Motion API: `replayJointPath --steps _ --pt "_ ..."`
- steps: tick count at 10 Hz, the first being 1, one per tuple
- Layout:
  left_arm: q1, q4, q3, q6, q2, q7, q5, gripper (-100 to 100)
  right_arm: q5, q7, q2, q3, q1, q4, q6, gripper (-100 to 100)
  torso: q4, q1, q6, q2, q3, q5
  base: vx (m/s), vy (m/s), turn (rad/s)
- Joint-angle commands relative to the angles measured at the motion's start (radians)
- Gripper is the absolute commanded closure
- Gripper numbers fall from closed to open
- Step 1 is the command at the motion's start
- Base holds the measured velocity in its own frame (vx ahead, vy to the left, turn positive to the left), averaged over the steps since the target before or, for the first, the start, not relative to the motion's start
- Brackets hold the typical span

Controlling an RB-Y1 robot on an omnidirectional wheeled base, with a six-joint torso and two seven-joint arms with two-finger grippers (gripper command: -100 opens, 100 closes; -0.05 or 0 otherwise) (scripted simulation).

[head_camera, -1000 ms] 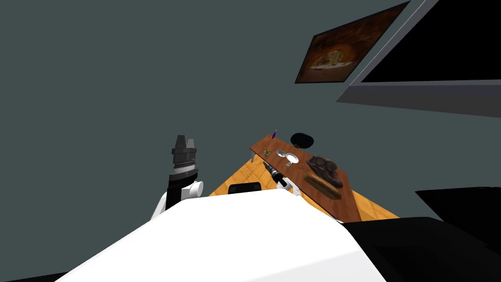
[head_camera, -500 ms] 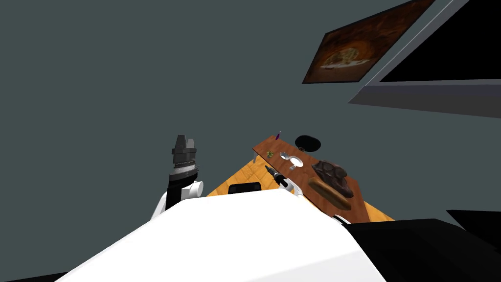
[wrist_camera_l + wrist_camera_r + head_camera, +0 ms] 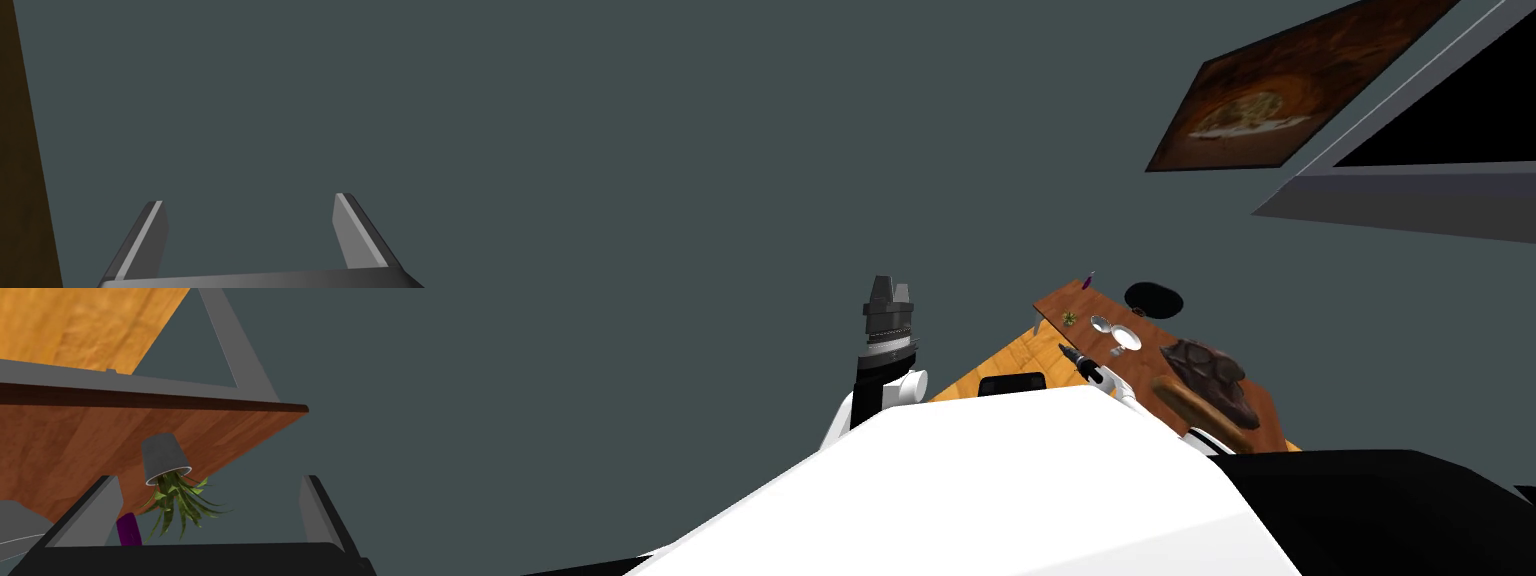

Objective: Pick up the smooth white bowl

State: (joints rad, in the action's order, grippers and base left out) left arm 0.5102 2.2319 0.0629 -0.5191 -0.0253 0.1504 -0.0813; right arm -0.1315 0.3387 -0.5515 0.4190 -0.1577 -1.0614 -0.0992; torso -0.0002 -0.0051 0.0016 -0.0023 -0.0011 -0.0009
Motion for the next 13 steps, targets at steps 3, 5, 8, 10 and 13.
replayJointPath --steps 3,5,8,10,13 --pt "0.0 0.0 0.0 0.0 0.0 0.0 0.0 0 -0.028 0.047 -0.045 0.04 0.035 0.099 0.046 -100 0.0 -0.001 0.0 0.0 0.0 0.0 0.042 -0.032 0.163" --pt "0.0 0.0 0.0 0.0 0.0 0.0 0.0 0 -0.028 0.047 -0.045 0.04 0.035 0.131 0.046 -100 0.0 0.0 0.0 -0.001 0.0 0.0 0.034 -0.024 0.04" --pt "0.0 0.0 0.0 0.0 0.0 0.0 0.0 0 -0.055 0.09 -0.077 0.075 0.071 0.247 0.082 -100 0.0 -0.003 -0.001 -0.002 -0.001 0.0 0.056 -0.06 0.194" --pt "0.0 0.0 0.0 0.0 0.0 0.0 0.0 0 -0.069 0.11 -0.09 0.091 0.088 0.294 0.099 -100 0.0 -0.003 0.0 -0.002 -0.001 0.0 0.065 -0.061 0.095" --pt "0.0 0.0 0.0 0.0 0.0 0.0 0.0 0 -0.083 0.129 -0.102 0.107 0.104 0.354 0.116 -100 0.0 -0.001 -0.001 -0.002 -0.001 0.0 0.046 -0.039 0.084"
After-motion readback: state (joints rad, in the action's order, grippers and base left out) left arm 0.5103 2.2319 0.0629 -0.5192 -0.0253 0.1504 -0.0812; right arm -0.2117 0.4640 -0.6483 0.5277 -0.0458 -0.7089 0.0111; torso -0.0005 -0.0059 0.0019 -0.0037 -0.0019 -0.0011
